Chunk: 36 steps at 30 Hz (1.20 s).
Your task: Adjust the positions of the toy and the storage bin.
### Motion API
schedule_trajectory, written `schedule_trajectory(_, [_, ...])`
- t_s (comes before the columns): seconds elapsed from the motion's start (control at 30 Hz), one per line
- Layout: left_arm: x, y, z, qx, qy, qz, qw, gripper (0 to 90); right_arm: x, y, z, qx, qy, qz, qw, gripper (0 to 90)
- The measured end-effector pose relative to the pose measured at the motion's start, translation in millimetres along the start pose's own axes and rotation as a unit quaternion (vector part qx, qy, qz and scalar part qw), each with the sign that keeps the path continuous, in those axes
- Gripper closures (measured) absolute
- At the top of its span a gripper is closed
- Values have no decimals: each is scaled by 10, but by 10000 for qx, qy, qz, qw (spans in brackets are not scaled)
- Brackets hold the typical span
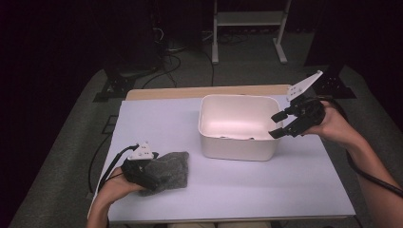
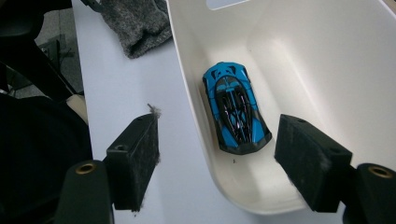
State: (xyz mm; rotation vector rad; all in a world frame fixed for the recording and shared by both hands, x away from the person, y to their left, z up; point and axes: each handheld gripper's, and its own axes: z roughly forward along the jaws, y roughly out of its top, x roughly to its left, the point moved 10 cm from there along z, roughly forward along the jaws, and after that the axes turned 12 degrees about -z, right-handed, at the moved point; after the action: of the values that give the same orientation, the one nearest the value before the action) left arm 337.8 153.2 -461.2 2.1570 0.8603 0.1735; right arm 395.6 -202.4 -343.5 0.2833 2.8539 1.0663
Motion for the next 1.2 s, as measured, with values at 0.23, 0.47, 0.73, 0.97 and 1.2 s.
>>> schedule_trajectory(0.23, [-9, -9, 14, 48, 31, 37, 10000, 51, 70, -143, -101, -93, -80, 95, 9999, 293])
schedule_trajectory(0.47, [-19, -6, 15, 15, -12, 14, 10000, 51, 106, -354, -141, -196, -111, 265, 9994, 293])
schedule_trajectory(0.73, [-24, -6, 20, 29, 8, 23, 10000, 51, 136, -638, -121, -303, -94, 505, 9982, 294])
schedule_trajectory(0.97, [-29, -8, 22, 35, 3, 28, 10000, 51, 168, -833, -94, -346, -86, 681, 9970, 295])
schedule_trajectory(1.2, [-31, -18, 32, 68, -5, 33, 10000, 51, 194, -1029, -3, -390, -39, 851, 9956, 295])
